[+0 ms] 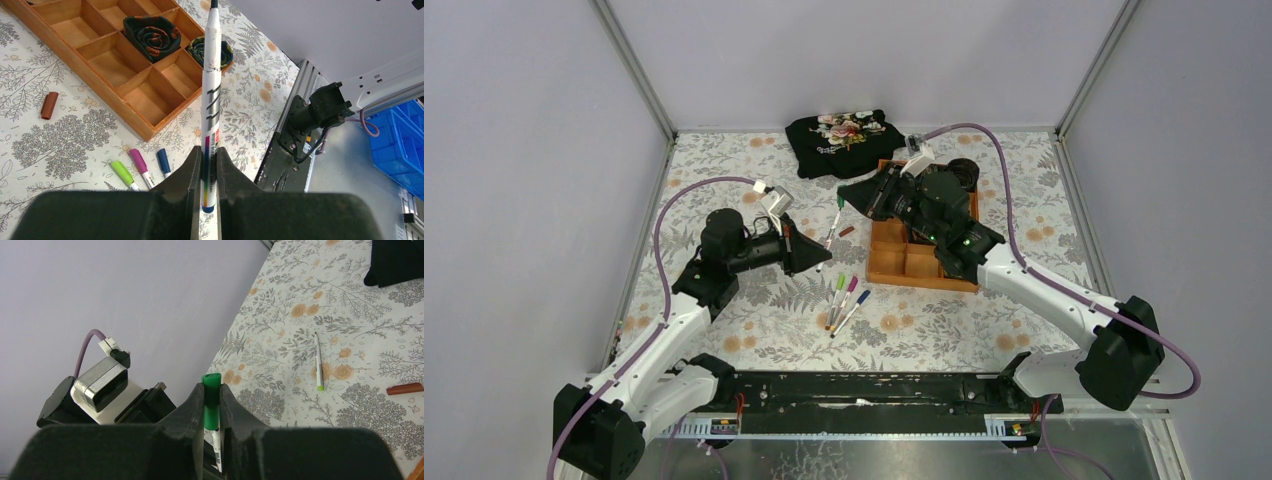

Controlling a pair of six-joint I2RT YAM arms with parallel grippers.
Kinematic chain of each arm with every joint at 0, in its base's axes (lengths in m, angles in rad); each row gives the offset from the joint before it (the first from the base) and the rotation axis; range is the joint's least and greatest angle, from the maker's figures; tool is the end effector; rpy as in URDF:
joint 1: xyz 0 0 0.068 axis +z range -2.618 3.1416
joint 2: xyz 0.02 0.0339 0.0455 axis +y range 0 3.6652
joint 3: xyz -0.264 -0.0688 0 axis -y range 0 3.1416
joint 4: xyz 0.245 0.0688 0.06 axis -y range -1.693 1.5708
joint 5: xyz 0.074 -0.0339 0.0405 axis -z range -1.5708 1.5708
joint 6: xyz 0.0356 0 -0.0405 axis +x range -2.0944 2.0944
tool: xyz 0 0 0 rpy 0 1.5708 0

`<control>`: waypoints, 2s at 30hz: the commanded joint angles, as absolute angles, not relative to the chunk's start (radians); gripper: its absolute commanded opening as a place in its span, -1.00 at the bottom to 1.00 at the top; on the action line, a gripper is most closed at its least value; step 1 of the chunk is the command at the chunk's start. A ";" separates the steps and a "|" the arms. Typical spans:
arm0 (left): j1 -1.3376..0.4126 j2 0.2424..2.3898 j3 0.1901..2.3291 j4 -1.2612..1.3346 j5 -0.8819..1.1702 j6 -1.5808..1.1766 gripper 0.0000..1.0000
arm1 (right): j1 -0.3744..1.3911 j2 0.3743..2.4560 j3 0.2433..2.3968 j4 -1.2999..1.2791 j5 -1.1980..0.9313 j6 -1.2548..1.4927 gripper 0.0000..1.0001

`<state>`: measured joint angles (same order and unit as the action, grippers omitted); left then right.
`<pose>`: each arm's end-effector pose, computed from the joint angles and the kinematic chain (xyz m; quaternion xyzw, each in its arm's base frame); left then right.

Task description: Insert the pens into the pen caps

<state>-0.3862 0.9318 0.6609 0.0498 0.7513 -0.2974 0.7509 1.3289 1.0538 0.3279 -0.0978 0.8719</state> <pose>0.1875 -0.1025 0.2957 0.2612 0.7155 -0.4647 0.4516 0.2302 0.2196 0.3668 0.0062 0.6883 0.5487 0.4745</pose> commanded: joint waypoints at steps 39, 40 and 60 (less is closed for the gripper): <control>-0.365 0.887 0.641 0.120 0.709 -0.313 -1.00 | 0.921 1.250 0.784 0.592 0.008 0.854 -0.09; -0.364 0.887 0.640 0.121 0.714 -0.314 -1.00 | 0.911 1.241 0.796 0.574 0.010 0.848 0.08; -0.365 0.893 0.637 0.148 0.771 -0.324 -1.00 | 0.686 1.448 1.059 0.631 -0.507 0.845 0.23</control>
<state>-0.3683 0.9031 0.6346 0.0753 0.7448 -0.3176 0.6910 1.4075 1.0008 0.5606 -0.3740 0.8509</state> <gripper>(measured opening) 0.071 0.678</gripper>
